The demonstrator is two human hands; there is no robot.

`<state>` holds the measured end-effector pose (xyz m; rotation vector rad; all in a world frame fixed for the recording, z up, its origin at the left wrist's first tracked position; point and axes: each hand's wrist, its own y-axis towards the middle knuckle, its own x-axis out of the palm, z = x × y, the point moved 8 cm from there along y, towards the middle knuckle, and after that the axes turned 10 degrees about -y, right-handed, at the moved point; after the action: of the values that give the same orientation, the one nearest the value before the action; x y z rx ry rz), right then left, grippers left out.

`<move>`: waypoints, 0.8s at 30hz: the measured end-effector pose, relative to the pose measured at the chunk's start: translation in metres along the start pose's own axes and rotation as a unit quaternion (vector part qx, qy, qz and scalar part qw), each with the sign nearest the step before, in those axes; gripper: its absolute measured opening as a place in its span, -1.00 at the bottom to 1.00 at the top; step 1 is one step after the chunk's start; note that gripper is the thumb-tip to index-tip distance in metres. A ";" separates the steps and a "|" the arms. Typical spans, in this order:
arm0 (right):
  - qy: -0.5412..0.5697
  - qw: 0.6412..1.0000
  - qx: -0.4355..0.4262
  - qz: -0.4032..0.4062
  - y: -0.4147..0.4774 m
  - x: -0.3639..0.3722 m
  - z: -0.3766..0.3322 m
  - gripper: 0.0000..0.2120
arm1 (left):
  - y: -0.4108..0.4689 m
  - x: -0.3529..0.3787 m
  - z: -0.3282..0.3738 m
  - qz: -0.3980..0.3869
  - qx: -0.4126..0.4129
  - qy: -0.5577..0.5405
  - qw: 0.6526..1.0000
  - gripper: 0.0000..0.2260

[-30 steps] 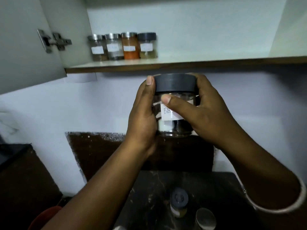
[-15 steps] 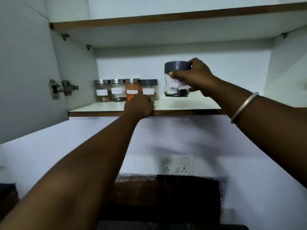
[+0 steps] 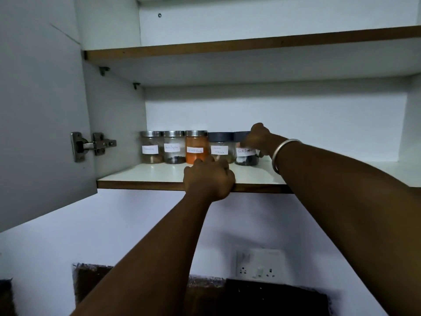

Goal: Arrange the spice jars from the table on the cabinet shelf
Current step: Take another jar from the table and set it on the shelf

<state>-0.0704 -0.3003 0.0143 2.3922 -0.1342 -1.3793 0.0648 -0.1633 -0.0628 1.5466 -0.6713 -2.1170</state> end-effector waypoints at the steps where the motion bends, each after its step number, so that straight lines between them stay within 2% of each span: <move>1: -0.009 1.000 -0.003 0.000 0.003 0.002 0.001 -0.49 | 0.000 0.000 0.000 0.002 0.000 0.000 1.000 -0.66; 5: 0.002 1.000 -0.012 0.000 0.015 0.010 0.008 -0.36 | 0.000 0.003 0.001 0.009 0.002 0.000 1.000 -0.65; 8: 0.033 0.999 -0.013 -0.014 0.015 0.012 0.013 -0.38 | 0.000 0.005 0.002 0.008 0.003 0.005 1.000 -0.65; 9: 0.038 0.999 -0.010 -0.021 0.015 0.012 0.014 -0.33 | 0.000 0.004 0.002 0.011 0.005 0.007 1.000 -0.66; 12: 0.019 0.999 0.021 -0.045 0.006 0.018 0.024 0.02 | 0.001 0.002 0.002 0.015 0.008 0.001 1.000 -0.66; 14: 0.014 0.998 0.027 -0.062 -0.005 0.022 0.028 0.10 | 0.000 0.000 0.003 0.017 0.013 -0.008 1.000 -0.66; 15: 0.017 0.996 0.024 -0.079 -0.011 0.024 0.029 0.07 | -0.001 -0.001 0.004 0.018 0.016 -0.011 1.000 -0.65; 18: 0.070 0.983 0.027 -0.169 -0.034 0.026 0.031 -0.22 | -0.001 -0.003 0.004 0.026 0.013 -0.020 0.999 -0.66; 20: 0.097 0.971 0.013 -0.216 -0.055 0.025 0.031 -0.21 | -0.002 -0.004 0.005 0.037 0.018 -0.024 0.999 -0.65; 22: 0.101 0.965 0.001 -0.243 -0.080 0.019 0.033 -0.25 | -0.006 -0.007 0.008 0.051 0.025 -0.030 0.998 -0.61; 24: 0.079 0.969 -0.011 -0.235 -0.116 0.008 0.035 -0.42 | -0.010 -0.009 0.010 0.049 0.032 -0.049 0.997 -0.59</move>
<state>-0.1080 -0.2049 -0.0501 2.6074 0.5199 -1.3537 0.0573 -0.1486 -0.0591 1.4180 -0.8384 -2.1284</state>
